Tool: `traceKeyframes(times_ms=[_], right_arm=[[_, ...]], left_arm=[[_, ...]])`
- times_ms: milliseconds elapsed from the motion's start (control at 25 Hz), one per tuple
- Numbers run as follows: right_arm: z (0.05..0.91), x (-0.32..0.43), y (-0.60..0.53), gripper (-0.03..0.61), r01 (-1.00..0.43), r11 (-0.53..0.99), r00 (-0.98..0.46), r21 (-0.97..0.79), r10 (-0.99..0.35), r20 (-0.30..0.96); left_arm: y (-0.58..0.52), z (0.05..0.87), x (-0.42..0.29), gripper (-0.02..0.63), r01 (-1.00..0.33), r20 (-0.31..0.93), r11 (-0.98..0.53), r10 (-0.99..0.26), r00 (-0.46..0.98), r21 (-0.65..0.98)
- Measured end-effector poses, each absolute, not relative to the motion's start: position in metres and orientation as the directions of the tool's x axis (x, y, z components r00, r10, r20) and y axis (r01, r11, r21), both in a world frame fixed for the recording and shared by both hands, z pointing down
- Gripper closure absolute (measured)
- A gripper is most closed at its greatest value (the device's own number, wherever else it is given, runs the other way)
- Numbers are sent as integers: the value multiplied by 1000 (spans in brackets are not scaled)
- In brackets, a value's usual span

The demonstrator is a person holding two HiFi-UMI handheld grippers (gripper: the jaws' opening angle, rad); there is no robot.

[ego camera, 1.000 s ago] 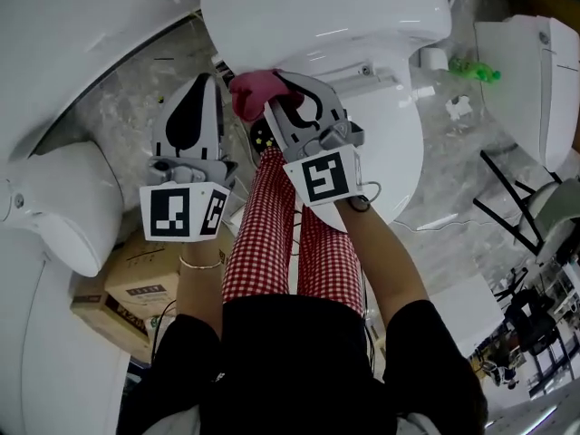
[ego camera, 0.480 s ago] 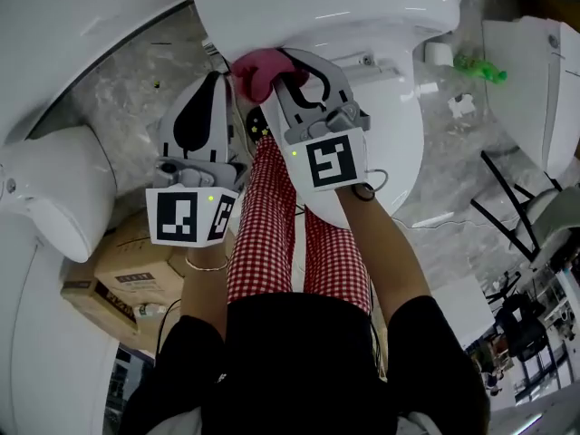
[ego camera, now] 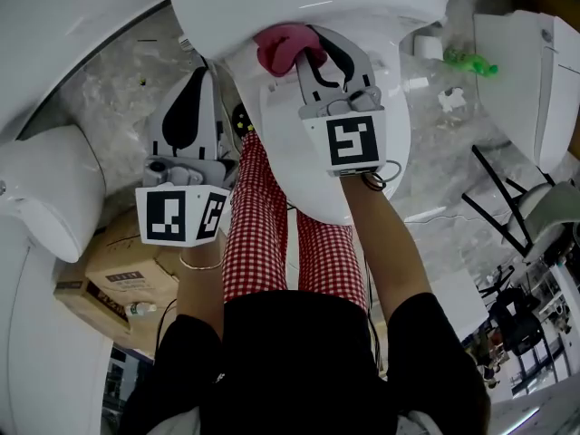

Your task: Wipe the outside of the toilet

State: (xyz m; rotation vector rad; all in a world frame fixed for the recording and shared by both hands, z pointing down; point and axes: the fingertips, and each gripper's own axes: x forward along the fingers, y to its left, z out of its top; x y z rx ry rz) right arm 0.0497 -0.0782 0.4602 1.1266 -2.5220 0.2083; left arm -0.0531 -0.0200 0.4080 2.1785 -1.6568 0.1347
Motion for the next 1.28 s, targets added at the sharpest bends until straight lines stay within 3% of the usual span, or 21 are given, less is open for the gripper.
traceKeyframes(times_ms=[320,520,920,1280], right_arm=[[463,103,-101,517,-828,561,-515,0,-758,400],[462,137,-113,517,-859,512,-461,19,-789,405],[463,197,-132,517,-906,419,-363,54,-836,411],[465,224,-138,517,-901,415,-327,125,-841,432]], left_arm=[[-24,411,-32,603,-929,307,-226,-898,315,293],[-20,411,-14,603,-937,323,-282,-884,338,209],[-21,414,2,603,-938,329,-281,-883,335,201],[-20,417,14,603,-933,327,-293,-878,349,209]])
